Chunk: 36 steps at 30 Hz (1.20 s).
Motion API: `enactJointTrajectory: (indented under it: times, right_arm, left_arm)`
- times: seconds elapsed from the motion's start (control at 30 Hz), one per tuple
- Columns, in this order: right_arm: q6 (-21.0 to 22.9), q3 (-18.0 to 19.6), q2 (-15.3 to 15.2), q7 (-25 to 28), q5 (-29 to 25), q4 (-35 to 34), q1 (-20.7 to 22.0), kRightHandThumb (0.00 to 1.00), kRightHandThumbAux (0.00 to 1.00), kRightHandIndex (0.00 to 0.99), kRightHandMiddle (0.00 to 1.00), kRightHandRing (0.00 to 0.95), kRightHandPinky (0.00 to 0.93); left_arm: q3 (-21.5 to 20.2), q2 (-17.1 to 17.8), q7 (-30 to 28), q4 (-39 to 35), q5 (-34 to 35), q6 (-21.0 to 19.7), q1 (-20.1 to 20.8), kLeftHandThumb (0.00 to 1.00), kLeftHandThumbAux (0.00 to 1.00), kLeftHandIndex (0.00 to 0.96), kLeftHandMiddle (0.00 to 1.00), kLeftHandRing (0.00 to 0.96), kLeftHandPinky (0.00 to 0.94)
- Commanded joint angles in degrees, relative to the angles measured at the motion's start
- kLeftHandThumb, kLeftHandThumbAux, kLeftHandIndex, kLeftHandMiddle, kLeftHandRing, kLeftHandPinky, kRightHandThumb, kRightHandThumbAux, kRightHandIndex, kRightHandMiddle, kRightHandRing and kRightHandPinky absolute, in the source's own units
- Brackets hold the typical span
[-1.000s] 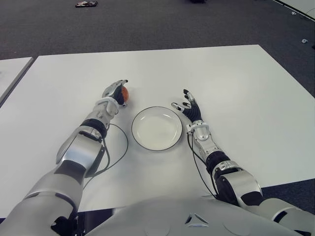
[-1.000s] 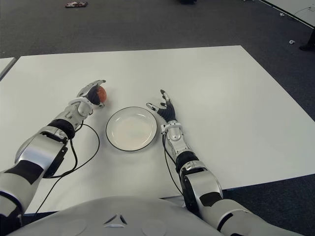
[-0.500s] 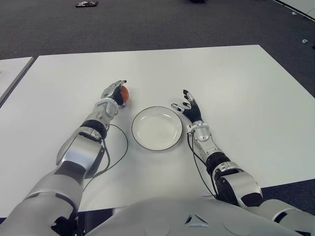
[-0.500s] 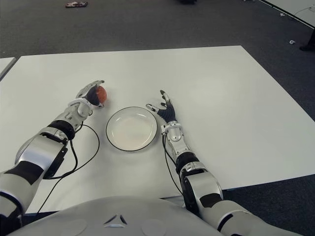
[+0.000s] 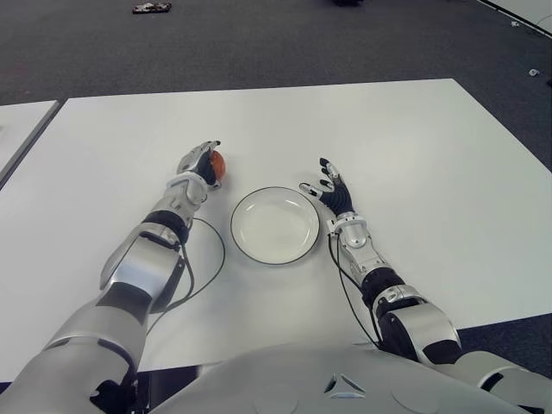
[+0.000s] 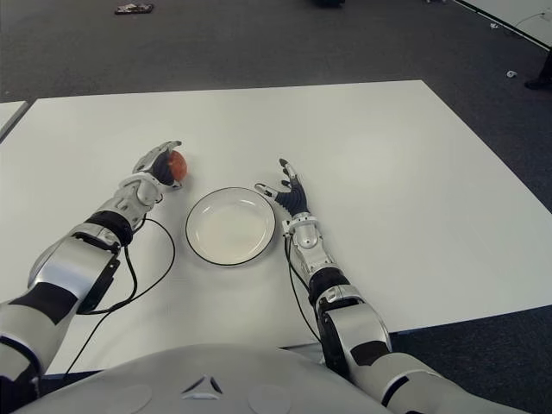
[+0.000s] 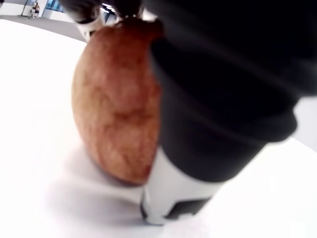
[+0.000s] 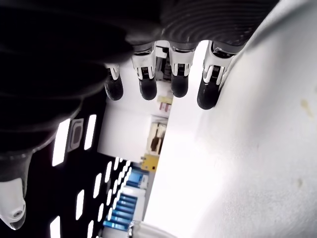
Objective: Put the apples into the plate.
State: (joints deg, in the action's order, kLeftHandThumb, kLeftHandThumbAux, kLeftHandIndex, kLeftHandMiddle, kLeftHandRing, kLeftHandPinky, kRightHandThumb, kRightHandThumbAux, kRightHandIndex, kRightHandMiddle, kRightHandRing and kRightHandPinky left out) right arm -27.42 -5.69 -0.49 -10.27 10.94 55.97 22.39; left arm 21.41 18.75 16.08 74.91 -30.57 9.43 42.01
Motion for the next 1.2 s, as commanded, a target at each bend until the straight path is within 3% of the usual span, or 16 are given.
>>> enactJointTrajectory:
  times: [0.03, 0.97, 1.17, 1.2]
  right_arm:
    - [2.0, 0.2, -0.2, 0.6, -0.2, 0.3, -1.9, 0.001, 0.591, 0.0, 0.0, 0.0, 0.0]
    - [3.4, 0.3, 0.1, 1.6, -0.5, -3.4, -3.8, 0.014, 0.588, 0.0, 0.0, 0.0, 0.0]
    - [3.4, 0.6, 0.3, 1.6, -0.9, -3.7, -4.0, 0.02, 0.59, 0.0, 0.0, 0.0, 0.0]
    - [3.4, 0.6, 0.3, 1.6, -0.9, -3.7, -4.0, 0.021, 0.591, 0.0, 0.0, 0.0, 0.0]
  left_arm:
    - [1.0, -0.9, -0.1, 1.6, -1.1, -1.5, -1.9, 0.001, 0.379, 0.0, 0.0, 0.0, 0.0]
    - [5.2, -2.2, -1.2, 2.1, -3.3, -5.0, -2.1, 0.0, 0.373, 0.0, 0.0, 0.0, 0.007]
    - [6.5, -2.3, -1.2, 2.2, -4.4, -4.9, -2.2, 0.0, 0.35, 0.007, 0.022, 0.036, 0.124]
    - [6.8, -2.3, -1.2, 2.2, -4.7, -4.8, -2.3, 0.0, 0.342, 0.026, 0.07, 0.111, 0.216]
